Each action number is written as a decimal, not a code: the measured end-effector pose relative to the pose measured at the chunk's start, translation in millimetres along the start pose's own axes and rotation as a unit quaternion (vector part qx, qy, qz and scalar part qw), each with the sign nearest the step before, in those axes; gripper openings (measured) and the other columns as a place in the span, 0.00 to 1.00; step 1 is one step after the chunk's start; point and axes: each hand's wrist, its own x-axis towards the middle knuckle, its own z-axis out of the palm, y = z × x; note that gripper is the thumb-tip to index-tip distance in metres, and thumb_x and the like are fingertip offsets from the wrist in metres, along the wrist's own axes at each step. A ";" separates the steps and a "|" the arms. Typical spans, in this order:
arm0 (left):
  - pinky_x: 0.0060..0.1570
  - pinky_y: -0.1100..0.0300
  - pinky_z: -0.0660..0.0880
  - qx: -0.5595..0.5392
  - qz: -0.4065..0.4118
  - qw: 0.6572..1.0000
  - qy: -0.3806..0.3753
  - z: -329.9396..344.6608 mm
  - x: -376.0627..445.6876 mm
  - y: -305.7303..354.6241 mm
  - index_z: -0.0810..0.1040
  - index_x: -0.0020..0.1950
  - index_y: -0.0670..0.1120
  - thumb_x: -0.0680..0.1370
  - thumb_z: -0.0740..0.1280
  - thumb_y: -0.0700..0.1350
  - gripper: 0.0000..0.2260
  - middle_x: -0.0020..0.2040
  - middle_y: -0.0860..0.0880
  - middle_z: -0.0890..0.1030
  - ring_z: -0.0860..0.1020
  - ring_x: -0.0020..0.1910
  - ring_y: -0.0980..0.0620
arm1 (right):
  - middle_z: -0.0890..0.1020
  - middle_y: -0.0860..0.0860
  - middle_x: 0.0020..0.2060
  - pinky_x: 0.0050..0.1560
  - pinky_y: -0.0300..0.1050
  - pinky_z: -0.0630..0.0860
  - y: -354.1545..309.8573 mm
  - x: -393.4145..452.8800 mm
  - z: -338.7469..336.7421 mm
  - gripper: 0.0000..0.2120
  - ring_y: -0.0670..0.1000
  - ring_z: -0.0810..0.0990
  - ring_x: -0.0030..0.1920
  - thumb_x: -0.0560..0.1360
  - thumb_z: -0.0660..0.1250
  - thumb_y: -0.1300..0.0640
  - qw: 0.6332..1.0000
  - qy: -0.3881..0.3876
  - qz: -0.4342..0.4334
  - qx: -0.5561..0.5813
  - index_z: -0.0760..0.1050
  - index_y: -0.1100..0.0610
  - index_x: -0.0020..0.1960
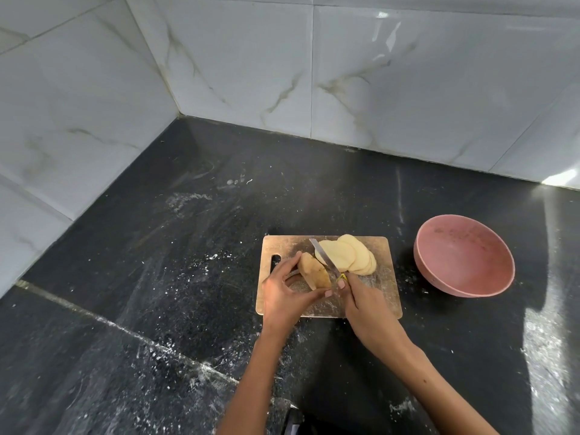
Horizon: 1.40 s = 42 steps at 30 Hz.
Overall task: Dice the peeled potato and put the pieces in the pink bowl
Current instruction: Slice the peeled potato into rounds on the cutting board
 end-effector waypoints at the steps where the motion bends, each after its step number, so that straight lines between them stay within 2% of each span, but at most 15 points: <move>1: 0.55 0.68 0.75 -0.008 -0.006 1.000 -0.001 -0.2 -0.3 -0.2 0.75 0.64 0.51 0.55 0.85 0.46 0.40 0.56 0.63 0.76 0.76 0.57 0.67 | 0.76 0.45 0.36 0.30 0.36 0.64 0.6 -0.5 -0.1 0.10 0.44 0.73 0.33 0.83 0.49 0.49 1.000 -0.002 0.002 -0.004 0.67 0.49 0.50; 5: 0.53 0.70 0.74 -0.038 -0.022 0.999 -0.006 -1.3 -1.2 -1.0 0.75 0.67 0.44 0.55 0.84 0.44 0.41 0.61 0.56 0.76 0.76 0.59 0.62 | 0.76 0.47 0.36 0.31 0.38 0.66 1.4 -1.4 1.8 0.10 0.45 0.72 0.33 0.83 0.49 0.48 1.000 -0.005 -0.003 -0.013 0.67 0.49 0.49; 9: 0.52 0.71 0.74 -0.046 -0.028 0.999 -0.005 -1.3 -2.1 -0.1 0.74 0.67 0.43 0.55 0.84 0.44 0.42 0.62 0.53 0.77 0.76 0.60 0.60 | 0.76 0.48 0.35 0.32 0.40 0.66 2.4 -2.4 6.0 0.12 0.45 0.71 0.32 0.82 0.50 0.48 1.000 -0.012 0.001 -0.012 0.68 0.52 0.47; 14: 0.51 0.72 0.74 -0.045 -0.034 0.998 0.000 -0.9 -3.0 1.9 0.75 0.66 0.43 0.56 0.84 0.41 0.40 0.58 0.58 0.76 0.76 0.58 0.62 | 0.77 0.51 0.36 0.37 0.49 0.71 3.9 -1.6 10.5 0.13 0.49 0.73 0.35 0.82 0.50 0.48 0.999 -0.014 0.014 -0.050 0.68 0.53 0.48; 17: 0.52 0.73 0.73 -0.053 -0.036 0.998 -0.004 -0.5 -3.3 4.3 0.74 0.67 0.43 0.54 0.84 0.44 0.42 0.57 0.60 0.75 0.76 0.59 0.60 | 0.77 0.51 0.37 0.40 0.51 0.72 -0.2 -1.6 11.6 0.12 0.51 0.74 0.37 0.83 0.50 0.49 0.997 -0.016 0.020 -0.069 0.68 0.53 0.49; 20: 0.52 0.73 0.73 -0.070 -0.039 0.997 -0.005 -0.3 -4.2 6.2 0.74 0.67 0.41 0.52 0.82 0.48 0.44 0.58 0.57 0.76 0.76 0.59 0.59 | 0.77 0.53 0.39 0.40 0.49 0.70 -7.7 0.2 13.4 0.11 0.52 0.74 0.40 0.83 0.49 0.50 0.995 -0.020 0.036 -0.095 0.67 0.54 0.50; 25: 0.53 0.65 0.77 -0.086 -0.047 0.995 0.002 0.2 -6.7 2.2 0.76 0.64 0.46 0.52 0.82 0.47 0.41 0.59 0.53 0.79 0.79 0.56 0.61 | 0.74 0.52 0.40 0.40 0.48 0.67 -13.7 -6.0 13.7 0.11 0.54 0.73 0.41 0.83 0.48 0.49 0.989 -0.032 0.056 -0.130 0.63 0.54 0.49; 29: 0.53 0.57 0.79 -0.109 -0.058 0.992 0.007 0.9 -7.1 -4.4 0.76 0.63 0.47 0.52 0.83 0.42 0.40 0.58 0.50 0.80 0.80 0.56 0.57 | 0.75 0.53 0.41 0.41 0.49 0.70 -13.6 -17.6 14.1 0.10 0.54 0.75 0.43 0.83 0.48 0.50 0.988 -0.044 0.082 -0.125 0.63 0.54 0.52; 33: 0.55 0.52 0.79 -0.118 -0.062 0.991 0.010 2.3 -7.4 -4.6 0.76 0.62 0.49 0.52 0.82 0.46 0.39 0.58 0.49 0.80 0.80 0.57 0.54 | 0.75 0.53 0.42 0.41 0.48 0.67 -22.3 -8.2 16.6 0.10 0.54 0.74 0.44 0.83 0.48 0.50 0.987 -0.027 0.074 -0.137 0.63 0.55 0.51; 35: 0.55 0.50 0.79 -0.127 -0.069 0.989 0.010 3.2 -6.1 -5.7 0.77 0.62 0.49 0.52 0.82 0.43 0.38 0.58 0.47 0.80 0.81 0.57 0.53 | 0.74 0.52 0.41 0.42 0.47 0.67 -25.4 -3.5 16.8 0.10 0.53 0.74 0.43 0.84 0.48 0.50 0.987 -0.023 0.068 -0.147 0.63 0.55 0.51; 38: 0.55 0.48 0.79 -0.143 -0.072 0.987 0.004 2.6 -3.9 -6.5 0.78 0.60 0.49 0.51 0.83 0.41 0.38 0.58 0.47 0.80 0.81 0.57 0.51 | 0.73 0.51 0.41 0.41 0.48 0.67 -20.5 -11.2 18.5 0.11 0.54 0.74 0.44 0.84 0.48 0.50 0.985 -0.029 0.088 -0.147 0.64 0.55 0.54; 42: 0.54 0.49 0.80 -0.158 -0.071 0.985 0.000 3.3 -2.6 -5.3 0.78 0.60 0.48 0.50 0.83 0.40 0.39 0.58 0.46 0.80 0.81 0.57 0.52 | 0.77 0.54 0.45 0.42 0.48 0.68 -19.3 -17.9 18.3 0.08 0.56 0.77 0.49 0.83 0.47 0.51 0.983 -0.034 0.116 -0.139 0.60 0.53 0.50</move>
